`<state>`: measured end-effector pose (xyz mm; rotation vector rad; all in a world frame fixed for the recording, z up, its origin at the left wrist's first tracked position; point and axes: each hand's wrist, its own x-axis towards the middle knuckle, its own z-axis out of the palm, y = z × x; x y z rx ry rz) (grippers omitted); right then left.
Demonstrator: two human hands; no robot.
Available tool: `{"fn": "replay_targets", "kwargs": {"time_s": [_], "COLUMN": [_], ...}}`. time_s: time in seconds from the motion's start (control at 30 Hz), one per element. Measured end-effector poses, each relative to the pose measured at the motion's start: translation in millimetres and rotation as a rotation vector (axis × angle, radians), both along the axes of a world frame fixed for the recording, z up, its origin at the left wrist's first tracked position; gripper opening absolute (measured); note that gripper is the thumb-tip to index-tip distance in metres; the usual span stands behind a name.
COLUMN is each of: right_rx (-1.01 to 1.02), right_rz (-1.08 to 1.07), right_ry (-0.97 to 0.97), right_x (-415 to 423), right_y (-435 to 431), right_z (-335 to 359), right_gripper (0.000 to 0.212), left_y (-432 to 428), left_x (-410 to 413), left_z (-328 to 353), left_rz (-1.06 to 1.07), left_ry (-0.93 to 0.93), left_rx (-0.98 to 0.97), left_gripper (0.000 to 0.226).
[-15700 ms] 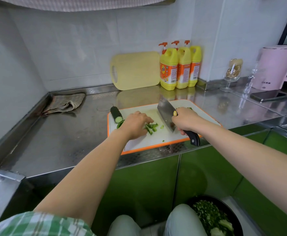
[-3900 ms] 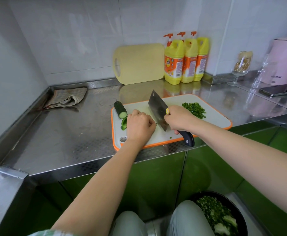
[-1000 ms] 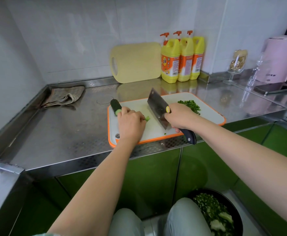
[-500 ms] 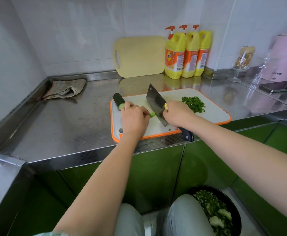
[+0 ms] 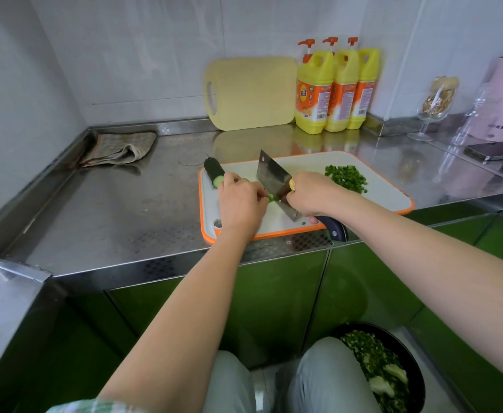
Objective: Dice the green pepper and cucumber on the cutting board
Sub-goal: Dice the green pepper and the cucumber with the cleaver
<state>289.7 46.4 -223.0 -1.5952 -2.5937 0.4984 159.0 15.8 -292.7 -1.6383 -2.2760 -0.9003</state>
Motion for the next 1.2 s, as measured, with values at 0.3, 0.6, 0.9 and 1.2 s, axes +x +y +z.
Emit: {"fn": "replay_targets", "kwargs": {"time_s": [0.3, 0.6, 0.9, 1.2], "right_rx": [0.139, -0.003, 0.043, 0.040], "right_rz": [0.004, -0.012, -0.037, 0.025], "right_ry": [0.170, -0.033, 0.166, 0.080], "right_x": [10, -3, 5, 4], "right_y": [-1, -12, -4, -13], "right_z": [-8, 2, -7, 2], "right_gripper": [0.014, 0.021, 0.012, 0.011], "left_y": [-1, -1, -1, 0], "left_x": [0, 1, 0, 1], "left_z": [1, 1, 2, 0], "left_rz": [0.012, 0.018, 0.023, 0.037], "left_ry": [-0.017, -0.013, -0.003, 0.023], "left_rx": [0.012, -0.002, 0.000, 0.023], "left_gripper": [0.015, 0.014, 0.017, 0.021]}}
